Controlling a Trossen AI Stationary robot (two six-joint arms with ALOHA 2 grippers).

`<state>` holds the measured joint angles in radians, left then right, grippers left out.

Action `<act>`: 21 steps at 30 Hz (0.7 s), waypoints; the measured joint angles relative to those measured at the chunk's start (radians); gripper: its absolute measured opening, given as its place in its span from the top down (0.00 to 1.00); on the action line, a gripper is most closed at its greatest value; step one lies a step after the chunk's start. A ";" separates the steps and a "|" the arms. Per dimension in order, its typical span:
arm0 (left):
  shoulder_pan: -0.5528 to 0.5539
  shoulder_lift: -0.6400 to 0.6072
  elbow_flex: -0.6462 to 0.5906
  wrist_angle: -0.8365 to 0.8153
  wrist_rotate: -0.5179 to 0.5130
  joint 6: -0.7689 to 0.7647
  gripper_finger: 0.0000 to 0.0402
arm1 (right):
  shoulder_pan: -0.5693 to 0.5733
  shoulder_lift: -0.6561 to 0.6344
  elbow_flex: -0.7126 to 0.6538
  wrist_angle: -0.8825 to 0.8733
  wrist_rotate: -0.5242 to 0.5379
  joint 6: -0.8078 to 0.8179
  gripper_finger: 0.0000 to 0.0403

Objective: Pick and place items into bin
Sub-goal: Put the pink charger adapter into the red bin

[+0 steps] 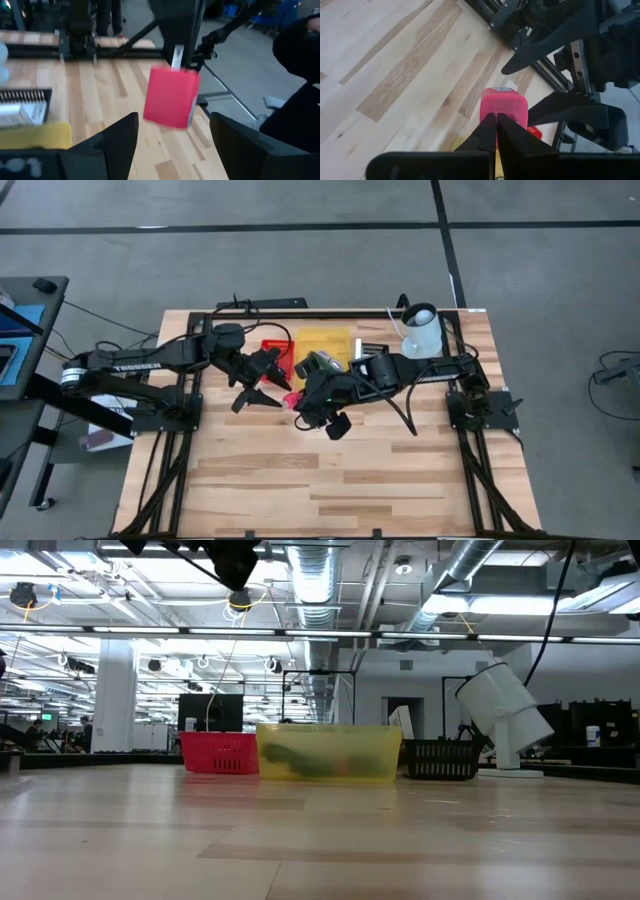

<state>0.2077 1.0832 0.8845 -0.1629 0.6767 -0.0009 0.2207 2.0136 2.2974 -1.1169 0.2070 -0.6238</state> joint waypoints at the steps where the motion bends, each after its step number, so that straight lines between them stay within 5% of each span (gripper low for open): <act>1: 0.000 -0.001 0.000 0.013 0.000 0.000 0.41 | 0.000 0.000 0.000 0.001 0.000 -0.003 1.00; 21: -0.045 -0.001 0.000 0.080 0.007 -0.006 0.41 | -0.006 0.000 0.000 0.066 -0.009 -0.065 1.00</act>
<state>0.1623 1.0822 0.8848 -0.0827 0.6842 -0.0072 0.2142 2.0136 2.2974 -1.0505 0.1976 -0.6891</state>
